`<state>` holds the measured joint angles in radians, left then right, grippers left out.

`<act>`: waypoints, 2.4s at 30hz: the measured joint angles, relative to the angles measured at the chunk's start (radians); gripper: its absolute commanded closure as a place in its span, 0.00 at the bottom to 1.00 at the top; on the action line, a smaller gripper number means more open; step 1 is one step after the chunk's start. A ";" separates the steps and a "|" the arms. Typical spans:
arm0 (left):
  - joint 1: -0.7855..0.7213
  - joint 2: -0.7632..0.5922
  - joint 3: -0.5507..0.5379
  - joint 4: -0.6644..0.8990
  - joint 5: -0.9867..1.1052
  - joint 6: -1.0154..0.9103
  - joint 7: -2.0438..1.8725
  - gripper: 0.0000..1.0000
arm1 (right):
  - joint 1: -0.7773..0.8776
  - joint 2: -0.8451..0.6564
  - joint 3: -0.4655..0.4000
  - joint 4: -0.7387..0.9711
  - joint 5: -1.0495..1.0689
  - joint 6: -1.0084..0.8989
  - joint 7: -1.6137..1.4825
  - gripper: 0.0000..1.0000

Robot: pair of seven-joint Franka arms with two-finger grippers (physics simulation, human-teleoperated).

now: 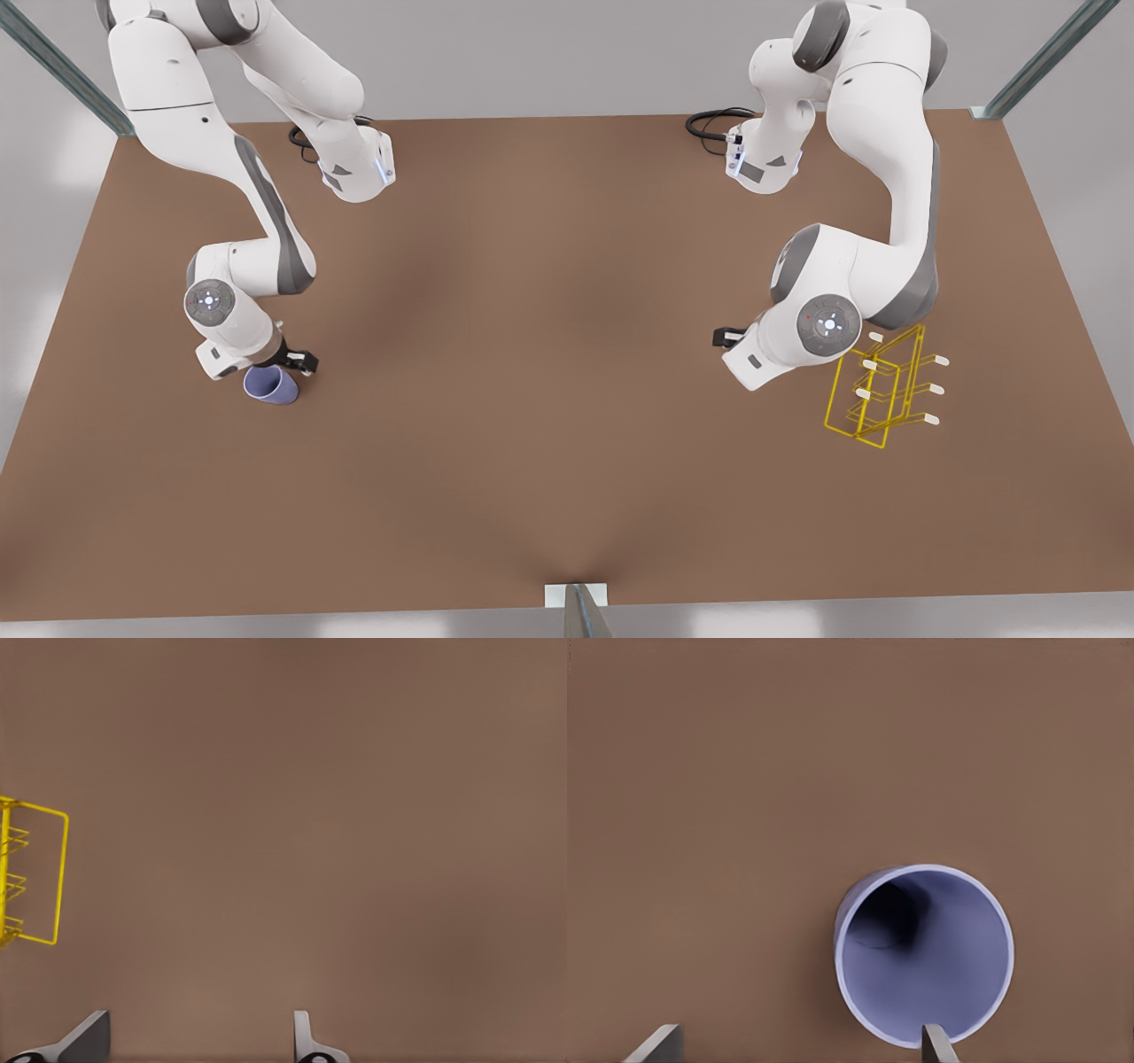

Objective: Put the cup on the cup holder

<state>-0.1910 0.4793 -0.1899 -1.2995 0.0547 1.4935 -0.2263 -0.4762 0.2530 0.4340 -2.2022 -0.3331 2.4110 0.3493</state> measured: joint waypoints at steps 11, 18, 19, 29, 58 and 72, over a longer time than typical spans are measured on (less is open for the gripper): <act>-0.001 0.000 0.000 0.000 0.001 0.008 -0.004 0.00 | -0.125 0.023 0.084 -0.003 -0.058 0.017 -0.043 0.00; -0.002 0.001 0.000 0.000 0.000 0.010 -0.005 0.00 | -0.174 0.049 0.099 0.010 -0.081 0.019 -0.070 0.00; 0.001 0.001 0.000 0.000 0.001 0.010 -0.005 0.00 | -0.182 0.051 0.104 0.011 -0.084 0.020 -0.074 0.00; 0.003 0.001 0.000 -0.002 0.002 0.015 -0.005 0.00 | -0.173 0.102 0.127 0.089 -0.089 0.012 -0.101 0.00; -0.004 0.010 0.000 -0.007 0.003 0.007 -0.009 0.00 | -0.150 0.149 0.188 0.122 -0.054 0.009 -0.059 0.00; -0.020 0.015 0.000 -0.006 0.003 0.004 -0.016 0.00 | -0.148 0.156 0.221 0.116 -0.030 0.008 -0.041 0.00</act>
<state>-0.2109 0.4938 -0.1899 -1.3059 0.0575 1.4979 -0.2423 -0.6245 0.4089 0.6553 -2.0861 -0.3631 2.4194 0.3081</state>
